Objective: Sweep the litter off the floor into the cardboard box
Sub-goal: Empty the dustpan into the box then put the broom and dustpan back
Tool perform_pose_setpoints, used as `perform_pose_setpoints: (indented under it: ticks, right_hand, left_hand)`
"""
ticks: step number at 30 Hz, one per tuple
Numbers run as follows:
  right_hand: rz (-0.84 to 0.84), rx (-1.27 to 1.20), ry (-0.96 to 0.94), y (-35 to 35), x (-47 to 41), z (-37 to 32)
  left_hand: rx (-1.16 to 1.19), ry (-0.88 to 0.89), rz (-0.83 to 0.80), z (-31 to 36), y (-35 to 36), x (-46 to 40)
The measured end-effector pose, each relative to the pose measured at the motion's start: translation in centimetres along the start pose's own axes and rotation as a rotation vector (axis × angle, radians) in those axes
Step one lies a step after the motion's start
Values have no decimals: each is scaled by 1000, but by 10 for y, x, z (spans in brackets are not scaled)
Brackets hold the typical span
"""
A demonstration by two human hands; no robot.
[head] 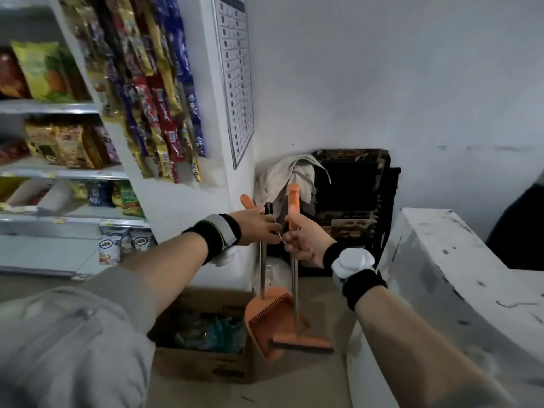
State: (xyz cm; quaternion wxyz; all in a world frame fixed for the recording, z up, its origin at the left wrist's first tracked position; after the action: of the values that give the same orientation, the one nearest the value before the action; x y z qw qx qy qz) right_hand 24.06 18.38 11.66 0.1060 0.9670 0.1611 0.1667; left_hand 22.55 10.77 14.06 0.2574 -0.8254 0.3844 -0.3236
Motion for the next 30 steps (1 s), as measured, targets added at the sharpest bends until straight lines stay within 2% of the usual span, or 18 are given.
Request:
perform_pose_setpoints:
  ticks: [4, 7, 10, 13, 15, 17, 22, 24, 27, 30]
  right_hand:
    - [195, 598, -220, -42, -28, -8]
    - [281, 961, -207, -71, -52, -4]
    - [334, 876, -225, -92, -66, 4]
    - [314, 617, -107, -117, -98, 37]
    - [312, 555, -60, -125, -106, 54]
    - [366, 555, -59, -135, -118, 61]
    - [496, 593, 3, -144, -147, 73]
    - [499, 677, 56, -142, -161, 85]
    - [490, 732, 77, -130, -180, 98]
    - [498, 695, 65, -117, -196, 106]
  left_hand:
    - [50, 86, -22, -3, 21, -32]
    - [88, 167, 29, 0, 34, -63]
    - [88, 214, 40, 3, 54, -89]
    - [80, 362, 116, 9, 78, -117]
    - [65, 427, 110, 16, 86, -126]
    - [18, 436, 96, 12, 102, -143]
    - [354, 421, 71, 6, 172, -184]
    - [400, 462, 5, 8, 214, -194]
    - [625, 448, -55, 9, 261, -215]
    - [613, 447, 24, 13, 264, -222]
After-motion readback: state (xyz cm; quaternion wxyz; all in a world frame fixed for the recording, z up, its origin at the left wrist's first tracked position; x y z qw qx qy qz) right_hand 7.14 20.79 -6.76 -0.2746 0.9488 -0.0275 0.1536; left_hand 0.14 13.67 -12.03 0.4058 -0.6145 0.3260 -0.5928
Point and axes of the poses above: each hand's wrist, its own x-axis away from the middle knuckle, its own y-axis out of the palm, z = x × y, the point moved 9 cm from there along -x, towards the middle knuckle, and after that the axes turned 4 degrees about -z, right-handed, at the moved point
